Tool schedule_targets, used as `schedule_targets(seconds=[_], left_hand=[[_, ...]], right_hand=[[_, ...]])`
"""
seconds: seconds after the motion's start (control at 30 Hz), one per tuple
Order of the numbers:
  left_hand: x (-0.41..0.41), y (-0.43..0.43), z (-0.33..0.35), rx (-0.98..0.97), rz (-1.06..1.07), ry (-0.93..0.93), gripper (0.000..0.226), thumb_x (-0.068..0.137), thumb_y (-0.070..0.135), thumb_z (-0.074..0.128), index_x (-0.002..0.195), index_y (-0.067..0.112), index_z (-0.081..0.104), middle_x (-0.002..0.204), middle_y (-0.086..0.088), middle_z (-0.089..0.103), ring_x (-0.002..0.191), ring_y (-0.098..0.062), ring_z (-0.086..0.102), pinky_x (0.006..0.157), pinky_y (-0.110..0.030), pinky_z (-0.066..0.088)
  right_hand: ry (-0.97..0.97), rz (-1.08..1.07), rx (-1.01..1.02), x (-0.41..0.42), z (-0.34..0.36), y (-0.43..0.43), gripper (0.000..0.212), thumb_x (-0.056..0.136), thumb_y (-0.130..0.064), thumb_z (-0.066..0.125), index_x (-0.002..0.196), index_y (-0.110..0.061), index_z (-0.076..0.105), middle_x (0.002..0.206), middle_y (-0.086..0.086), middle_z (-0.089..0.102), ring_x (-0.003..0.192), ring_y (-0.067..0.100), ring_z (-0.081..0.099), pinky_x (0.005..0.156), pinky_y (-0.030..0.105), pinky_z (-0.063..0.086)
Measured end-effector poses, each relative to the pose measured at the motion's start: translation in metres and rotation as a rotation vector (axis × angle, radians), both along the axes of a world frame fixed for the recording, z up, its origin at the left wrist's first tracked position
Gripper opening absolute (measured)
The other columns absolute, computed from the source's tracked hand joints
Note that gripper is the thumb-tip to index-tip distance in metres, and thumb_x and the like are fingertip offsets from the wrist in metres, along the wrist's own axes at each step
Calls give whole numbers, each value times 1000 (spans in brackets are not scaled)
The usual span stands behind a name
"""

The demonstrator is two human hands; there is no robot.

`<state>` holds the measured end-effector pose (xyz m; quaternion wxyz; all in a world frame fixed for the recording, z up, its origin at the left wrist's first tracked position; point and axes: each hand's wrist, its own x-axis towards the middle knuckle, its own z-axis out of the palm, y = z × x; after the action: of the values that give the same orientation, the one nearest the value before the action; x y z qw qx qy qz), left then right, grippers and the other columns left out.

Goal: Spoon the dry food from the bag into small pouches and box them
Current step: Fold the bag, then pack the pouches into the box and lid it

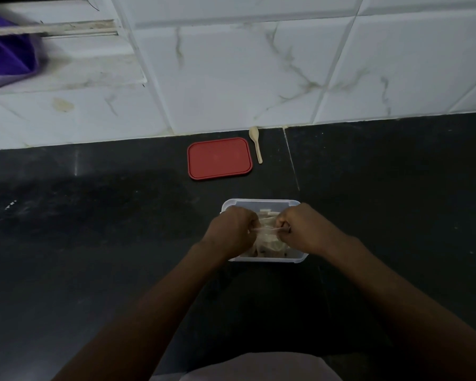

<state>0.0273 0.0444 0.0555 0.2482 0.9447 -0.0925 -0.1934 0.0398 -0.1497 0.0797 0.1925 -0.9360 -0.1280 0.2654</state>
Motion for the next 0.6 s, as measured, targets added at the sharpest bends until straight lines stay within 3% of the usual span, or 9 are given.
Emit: schedule_targets(seconds=[0.1, 0.23, 0.33, 0.4, 0.47, 0.6], left_hand=[[7, 6, 4, -91, 25, -46, 10, 89, 22, 72, 98, 23, 74, 101, 9, 72, 86, -6, 67, 80, -36, 61], [20, 18, 17, -261, 132, -144, 9, 90, 21, 75, 99, 21, 74, 93, 14, 70, 78, 1, 65, 69, -13, 53], [40, 32, 20, -319, 298, -170, 13, 93, 18, 73, 105, 18, 72, 92, 13, 67, 80, 3, 65, 64, -7, 49], [56, 42, 17, -321, 414, -153, 18, 93, 18, 73, 111, 17, 69, 95, 11, 66, 82, 4, 62, 65, -8, 48], [73, 53, 11, -294, 485, -136, 29, 93, 21, 73, 120, 14, 66, 108, 4, 67, 90, -1, 62, 78, -14, 50], [109, 70, -6, -195, 588, -42, 55, 91, 29, 76, 138, 9, 56, 139, -11, 57, 123, -23, 58, 106, -40, 48]], right_hand=[[-14, -48, 24, 5, 5, 3, 10, 86, -22, 74, 94, -28, 76, 90, -10, 71, 81, 5, 67, 77, 31, 60], [-135, -109, 162, 22, 9, 2, 12, 84, -33, 80, 94, -29, 75, 83, -14, 71, 74, -2, 66, 73, 25, 59], [-199, -276, 334, 49, 8, 9, 7, 87, -26, 79, 94, -24, 77, 80, -13, 72, 72, -3, 67, 66, 9, 52], [-178, -350, 381, 72, 5, 16, 13, 90, -23, 77, 102, -21, 76, 87, -10, 73, 78, -4, 66, 63, 4, 45], [-99, -394, 412, 95, -3, 25, 23, 90, -22, 76, 113, -18, 75, 97, -5, 75, 89, 0, 68, 70, 4, 42], [29, -427, 405, 133, -25, 47, 50, 90, -24, 77, 137, -12, 63, 128, 6, 69, 118, 17, 64, 96, 23, 46]])
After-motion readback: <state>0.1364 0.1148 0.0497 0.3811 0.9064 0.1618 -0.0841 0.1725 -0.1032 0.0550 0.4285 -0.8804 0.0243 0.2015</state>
